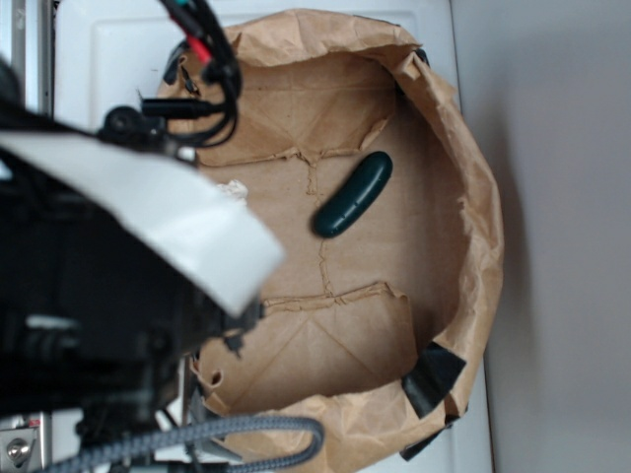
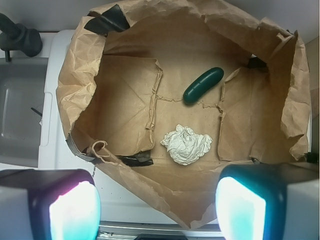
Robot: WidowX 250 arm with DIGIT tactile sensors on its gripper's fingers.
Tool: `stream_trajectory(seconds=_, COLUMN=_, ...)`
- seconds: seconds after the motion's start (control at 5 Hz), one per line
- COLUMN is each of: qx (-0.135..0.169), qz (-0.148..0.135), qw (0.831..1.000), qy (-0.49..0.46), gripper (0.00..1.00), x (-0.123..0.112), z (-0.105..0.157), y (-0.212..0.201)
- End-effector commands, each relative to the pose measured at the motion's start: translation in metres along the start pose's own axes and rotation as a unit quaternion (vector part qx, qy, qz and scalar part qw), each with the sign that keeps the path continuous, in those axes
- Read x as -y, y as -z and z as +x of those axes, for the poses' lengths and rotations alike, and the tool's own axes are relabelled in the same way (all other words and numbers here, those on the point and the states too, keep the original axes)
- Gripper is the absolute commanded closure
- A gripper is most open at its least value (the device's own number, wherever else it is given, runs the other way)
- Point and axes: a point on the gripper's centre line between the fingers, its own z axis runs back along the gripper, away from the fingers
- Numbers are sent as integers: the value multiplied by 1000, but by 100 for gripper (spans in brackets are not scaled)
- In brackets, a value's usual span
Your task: Grab the white paper.
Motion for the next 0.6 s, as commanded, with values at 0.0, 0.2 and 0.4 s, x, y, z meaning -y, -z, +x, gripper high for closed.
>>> stream_trajectory(seconds=0.0, qx=44, qz=14, qw=999, qy=-5, gripper=0, x=-8, z=39, y=42)
stream_trajectory(seconds=0.2, qx=11, qz=25, qw=999, qy=-34, gripper=0, x=-15, z=57, y=96)
stream_trajectory(seconds=0.4, qx=8, qz=-6, qw=992, qy=-125, gripper=0, x=-30, z=51, y=118)
